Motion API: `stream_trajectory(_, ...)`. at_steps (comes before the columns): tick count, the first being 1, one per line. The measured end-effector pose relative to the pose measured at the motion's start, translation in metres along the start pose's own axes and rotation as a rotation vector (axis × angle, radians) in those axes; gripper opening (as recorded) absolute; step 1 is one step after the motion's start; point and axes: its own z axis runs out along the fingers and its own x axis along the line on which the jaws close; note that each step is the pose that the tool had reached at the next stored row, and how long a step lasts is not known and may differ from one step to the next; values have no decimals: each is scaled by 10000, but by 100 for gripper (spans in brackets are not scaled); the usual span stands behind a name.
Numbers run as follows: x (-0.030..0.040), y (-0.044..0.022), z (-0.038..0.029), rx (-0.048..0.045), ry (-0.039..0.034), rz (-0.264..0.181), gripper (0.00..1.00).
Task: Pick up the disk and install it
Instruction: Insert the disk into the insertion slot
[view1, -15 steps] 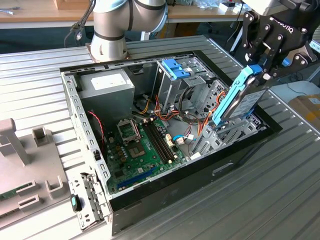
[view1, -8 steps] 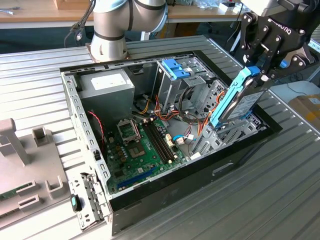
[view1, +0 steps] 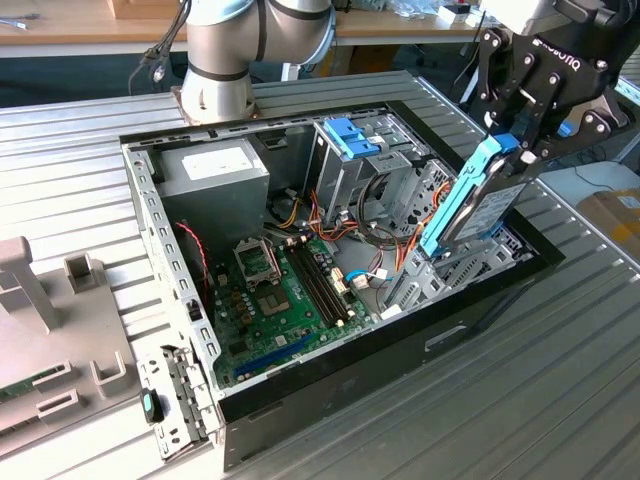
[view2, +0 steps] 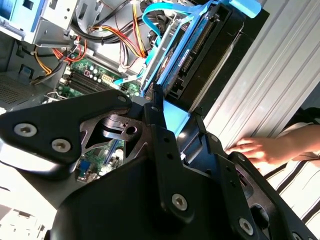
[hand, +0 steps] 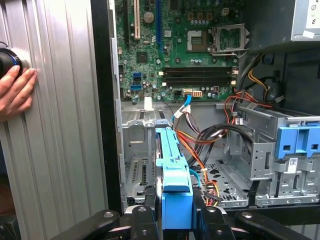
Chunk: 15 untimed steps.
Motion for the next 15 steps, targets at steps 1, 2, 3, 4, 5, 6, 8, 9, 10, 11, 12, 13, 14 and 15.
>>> stream_trajectory(1, 0, 0, 0, 0, -1, -2, 36)
stream_trajectory(2, 0, 3, 13, -1, 3, -2, 36)
stream_trajectory(3, 1, 5, 26, -3, 12, -3, 36)
stream_trajectory(4, 1, 6, 35, -6, 15, -5, 36)
stream_trajectory(5, 1, 7, 40, -9, 16, -5, 36)
stream_trajectory(6, 2, 10, 61, -14, 16, -5, 36)
stream_trajectory(8, 3, 16, 92, -26, 17, -4, 36)
stream_trajectory(9, 3, 16, 94, -28, 17, -5, 36)
stream_trajectory(10, 4, 17, 97, -29, 16, -4, 36)
stream_trajectory(11, 4, 18, 100, -31, 17, -5, 36)
stream_trajectory(12, 4, 20, 107, -34, 16, -4, 36)
stream_trajectory(13, 5, 23, 127, -50, 19, -4, 36)
stream_trajectory(14, 6, 27, 142, -63, 17, -3, 36)
stream_trajectory(15, 6, 28, 146, -66, 17, -3, 36)
